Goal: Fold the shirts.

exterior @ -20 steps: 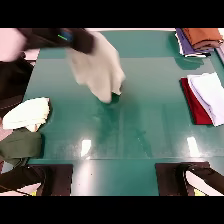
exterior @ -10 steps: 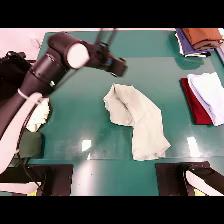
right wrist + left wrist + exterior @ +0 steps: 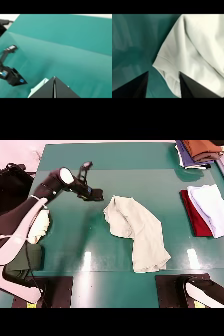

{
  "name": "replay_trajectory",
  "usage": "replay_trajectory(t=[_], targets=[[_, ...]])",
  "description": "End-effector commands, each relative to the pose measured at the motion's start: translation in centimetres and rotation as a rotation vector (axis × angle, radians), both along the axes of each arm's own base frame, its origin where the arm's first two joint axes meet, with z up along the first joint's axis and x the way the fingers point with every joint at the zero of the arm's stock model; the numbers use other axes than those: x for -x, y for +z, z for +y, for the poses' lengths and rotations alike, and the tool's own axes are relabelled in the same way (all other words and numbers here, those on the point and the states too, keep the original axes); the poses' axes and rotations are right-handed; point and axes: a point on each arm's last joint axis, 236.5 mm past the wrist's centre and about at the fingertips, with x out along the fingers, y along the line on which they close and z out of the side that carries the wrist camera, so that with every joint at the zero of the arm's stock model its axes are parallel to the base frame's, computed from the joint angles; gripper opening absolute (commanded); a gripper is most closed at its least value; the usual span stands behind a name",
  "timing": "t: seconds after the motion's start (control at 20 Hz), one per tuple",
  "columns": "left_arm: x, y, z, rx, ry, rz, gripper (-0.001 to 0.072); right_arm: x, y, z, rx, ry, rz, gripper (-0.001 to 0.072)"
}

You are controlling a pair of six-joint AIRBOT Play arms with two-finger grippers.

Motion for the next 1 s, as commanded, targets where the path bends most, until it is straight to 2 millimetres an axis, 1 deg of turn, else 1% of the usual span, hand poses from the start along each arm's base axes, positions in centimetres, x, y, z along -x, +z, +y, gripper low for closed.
replay_trajectory(t=[0.0,0.1,0.25,0.3,0.35,0.4,0.45,0.5,0.55,0.6,0.65,0.75,0.8,0.85,0.9,0.95], targets=[[0.0,-4.7,-1.6,0.043,0.019,0.063,0.0453,-0.3,-1.6,0.2,0.011,0.014,0.058,0.0019],[0.0,-5.4,-3.1,0.090,0.026,0.077,0.0453,-0.4,-1.7,0.2,0.012,0.014,0.060,0.0019],[0.5,-6.4,-3.7,0.099,0.015,0.104,0.0453,-0.4,-1.7,0.2,0.012,0.014,0.060,0.0019],[0.6,-6.4,-3.8,0.098,0.012,0.106,0.0453,-0.4,-1.7,0.2,0.013,0.014,0.060,0.0019],[0.6,-6.2,-4.0,0.109,0.008,0.107,0.0435,-0.4,-1.7,0.2,0.012,0.014,0.060,0.0019],[0.7,-5.9,-4.1,0.112,-0.003,0.107,0.0277,-0.3,-1.8,0.2,0.015,0.016,0.065,0.0019],[0.5,-5.2,-4.0,0.116,-0.013,0.104,0.0097,-0.1,-2.3,0.1,0.026,0.018,0.083,0.0019],[0.2,-4.2,-3.8,0.115,-0.032,0.093,0.0024,0.2,-3.2,-0.5,0.045,0.012,0.120,0.0020],[-0.4,-2.7,-3.4,0.111,-0.047,0.071,0.0023,0.6,-4.6,-1.4,0.058,-0.001,0.172,0.0019],[-1.2,-1.2,-2.5,0.095,-0.059,0.036,0.0023,1.0,-6.6,-2.6,0.074,-0.026,0.233,0.0019],[-2.2,0.5,-1.2,0.070,-0.065,-0.009,0.0023,1.8,-8.8,-3.7,0.078,-0.048,0.305,0.0020],[-4.1,4.3,1.5,0.035,-0.044,-0.105,0.0023,3.8,-14.7,-6.7,0.058,-0.121,0.477,0.0020],[-4.8,5.9,2.8,0.028,-0.030,-0.138,0.0023,4.9,-18.1,-8.3,0.037,-0.169,0.558,0.0020],[-5.2,7.0,3.8,0.028,-0.016,-0.156,0.0023,6.2,-21.4,-9.6,0.009,-0.217,0.634,0.0024],[-5.5,7.8,4.7,0.026,-0.003,-0.170,0.0023,7.8,-25.1,-10.8,-0.022,-0.258,0.721,0.0146],[-5.6,8.3,5.3,0.026,0.007,-0.176,0.0023,9.5,-28.6,-11.5,-0.062,-0.297,0.811,0.0381]])
